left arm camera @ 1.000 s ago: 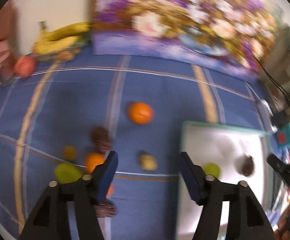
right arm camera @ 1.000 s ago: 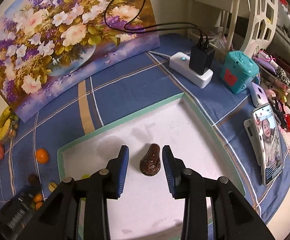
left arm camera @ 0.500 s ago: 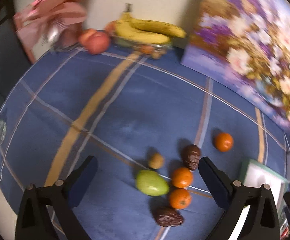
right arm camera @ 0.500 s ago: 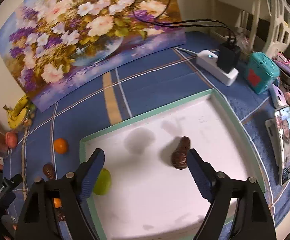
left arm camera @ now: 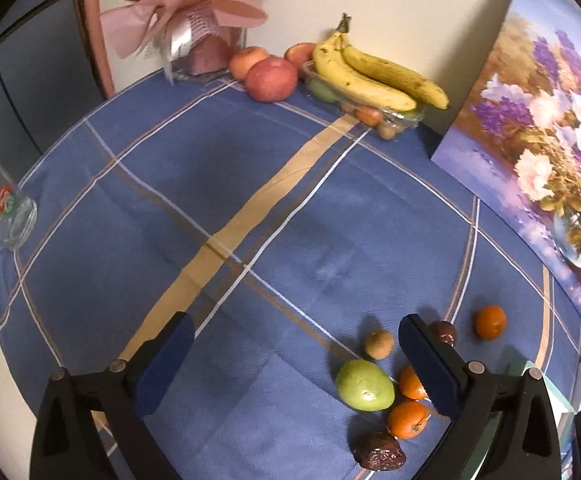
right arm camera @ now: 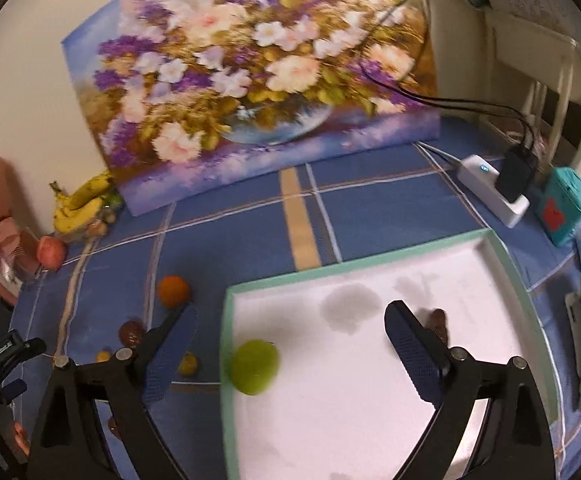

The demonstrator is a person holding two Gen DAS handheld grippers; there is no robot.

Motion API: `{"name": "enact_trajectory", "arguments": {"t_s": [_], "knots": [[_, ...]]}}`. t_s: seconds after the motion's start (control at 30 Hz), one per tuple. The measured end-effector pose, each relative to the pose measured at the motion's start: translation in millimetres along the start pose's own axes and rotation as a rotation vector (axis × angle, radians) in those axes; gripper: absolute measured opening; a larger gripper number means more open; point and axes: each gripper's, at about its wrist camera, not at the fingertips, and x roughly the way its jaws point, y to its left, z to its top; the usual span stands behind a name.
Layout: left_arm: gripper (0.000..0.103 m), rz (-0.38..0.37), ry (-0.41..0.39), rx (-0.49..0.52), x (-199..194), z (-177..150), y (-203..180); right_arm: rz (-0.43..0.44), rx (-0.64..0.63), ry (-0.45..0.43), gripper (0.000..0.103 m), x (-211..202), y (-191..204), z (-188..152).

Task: Organize fruits
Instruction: 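Open both tools and withdraw them from the tray toward the fruit row, then grasp the tan round fruit with the right tool while the left grasps the green pear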

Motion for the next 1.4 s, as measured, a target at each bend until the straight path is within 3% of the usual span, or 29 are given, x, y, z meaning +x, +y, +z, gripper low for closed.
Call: {"name": "enact_trajectory", "arguments": {"t_s": [0.27, 0.47, 0.7, 1.0, 1.13, 1.23, 1.4], "knots": [[0.103, -0.072, -0.022, 0.056, -8.1, -0.4, -12.6, -0.001, -0.089, 0.046, 0.095, 7.0, 19.1, -9.7], [0.103, -0.104, -0.029, 0.104, -13.1, -1.1, -21.5, 0.041, -0.039, 0.047, 0.095, 6.8, 16.1, -13.0], [0.103, -0.188, -0.008, 0.080, -13.7, 1.2, -18.4, 0.035, -0.050, 0.043, 0.095, 7.3, 20.3, -15.8], [0.103, -0.221, -0.053, 0.140, -21.9, 5.8, -19.7, 0.032, -0.146, 0.041, 0.095, 8.6, 46.0, -24.7], [0.103, -0.200, -0.055, 0.179, -20.5, 7.9, -21.2, 0.042, -0.178, 0.031, 0.095, 8.4, 57.4, -29.0], [0.103, -0.201, -0.054, 0.175, -20.3, 9.7, -16.6, 0.032, -0.219, 0.024, 0.095, 8.0, 69.5, -31.4], [0.103, -0.263, -0.062, 0.137, -22.5, 16.9, -2.3, 0.066, -0.234, 0.041, 0.093, 13.1, 86.2, -35.4]]}}
